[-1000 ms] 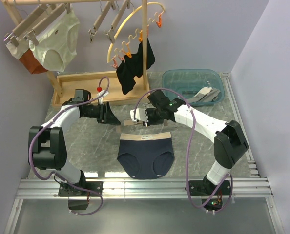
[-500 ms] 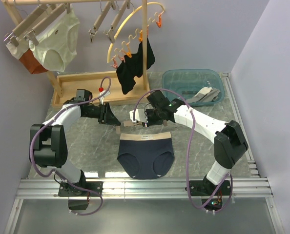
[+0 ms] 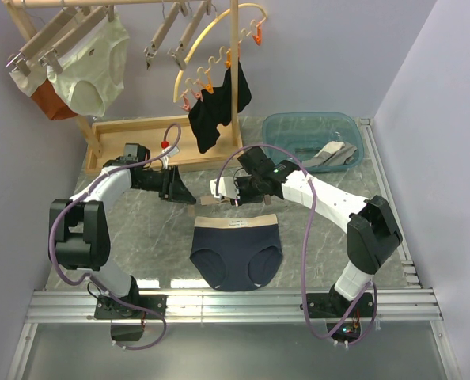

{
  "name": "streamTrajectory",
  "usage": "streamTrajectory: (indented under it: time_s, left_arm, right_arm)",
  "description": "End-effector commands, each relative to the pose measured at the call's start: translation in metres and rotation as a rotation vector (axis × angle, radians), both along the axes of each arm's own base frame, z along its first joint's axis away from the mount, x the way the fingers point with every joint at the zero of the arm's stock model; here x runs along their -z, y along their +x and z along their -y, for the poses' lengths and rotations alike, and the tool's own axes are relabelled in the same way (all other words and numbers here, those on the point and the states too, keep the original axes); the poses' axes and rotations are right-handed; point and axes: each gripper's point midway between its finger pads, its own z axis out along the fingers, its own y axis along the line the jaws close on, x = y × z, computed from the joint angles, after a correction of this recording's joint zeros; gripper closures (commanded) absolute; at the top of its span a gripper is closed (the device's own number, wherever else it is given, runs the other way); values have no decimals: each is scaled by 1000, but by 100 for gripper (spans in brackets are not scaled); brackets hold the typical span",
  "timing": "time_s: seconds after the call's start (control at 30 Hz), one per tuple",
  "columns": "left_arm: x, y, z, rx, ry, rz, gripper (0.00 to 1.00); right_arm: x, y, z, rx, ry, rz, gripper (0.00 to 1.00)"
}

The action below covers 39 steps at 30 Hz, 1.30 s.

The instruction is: Clip the underwear to the hanger

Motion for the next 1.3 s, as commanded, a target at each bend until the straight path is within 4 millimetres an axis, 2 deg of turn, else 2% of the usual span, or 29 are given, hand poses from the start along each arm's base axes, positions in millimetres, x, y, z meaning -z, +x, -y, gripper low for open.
streamTrajectory:
  time_s: [0.0, 0.2, 0.33, 0.43, 0.47, 0.57, 0.67, 0.7, 1.0, 1.03, 1.07, 1.1, 1.17, 1.27]
  left_arm:
    - [-17, 3, 2, 27, -12, 76, 47]
    - [-9, 0, 0, 36, 0, 63, 43]
    - [-6, 1, -1, 33, 12, 71, 48]
    - [-6, 2, -1, 30, 14, 82, 62]
    - [-6, 3, -1, 28, 16, 84, 71]
    - [-6, 3, 0, 27, 13, 80, 86]
    - [-6, 3, 1, 28, 1, 74, 99]
    - [-5, 2, 1, 29, -4, 66, 100]
    - [-2, 8, 2, 12, -4, 33, 99]
    - [1, 8, 1, 12, 9, 28, 94]
    - [0, 8, 1, 15, 14, 27, 74]
    - [1, 6, 0, 20, 17, 25, 68]
    - [0, 4, -1, 22, 27, 40, 59]
    - [-5, 5, -3, 36, 46, 90, 51]
  right_arm:
    - [-20, 7, -8, -10, 43, 61, 100]
    - [-22, 7, -7, -7, 48, 58, 100]
    - [-23, 5, -9, -12, 53, 47, 100]
    - [-22, 6, -8, -8, 49, 38, 100]
    - [-22, 5, -8, -11, 51, 36, 100]
    - [-21, 4, -9, -16, 52, 32, 100]
    - [-22, 4, -9, -15, 52, 34, 100]
    - [-22, 4, -9, -15, 50, 31, 100]
    - [-19, 9, -6, 5, 43, 56, 100]
    - [-21, 11, -7, 6, 52, 69, 100]
    - [-22, 10, -8, 4, 57, 73, 100]
    - [-23, 11, -8, 0, 57, 77, 100]
    - [-21, 9, -7, -7, 48, 68, 100]
    - [-21, 7, -7, -21, 46, 56, 100]
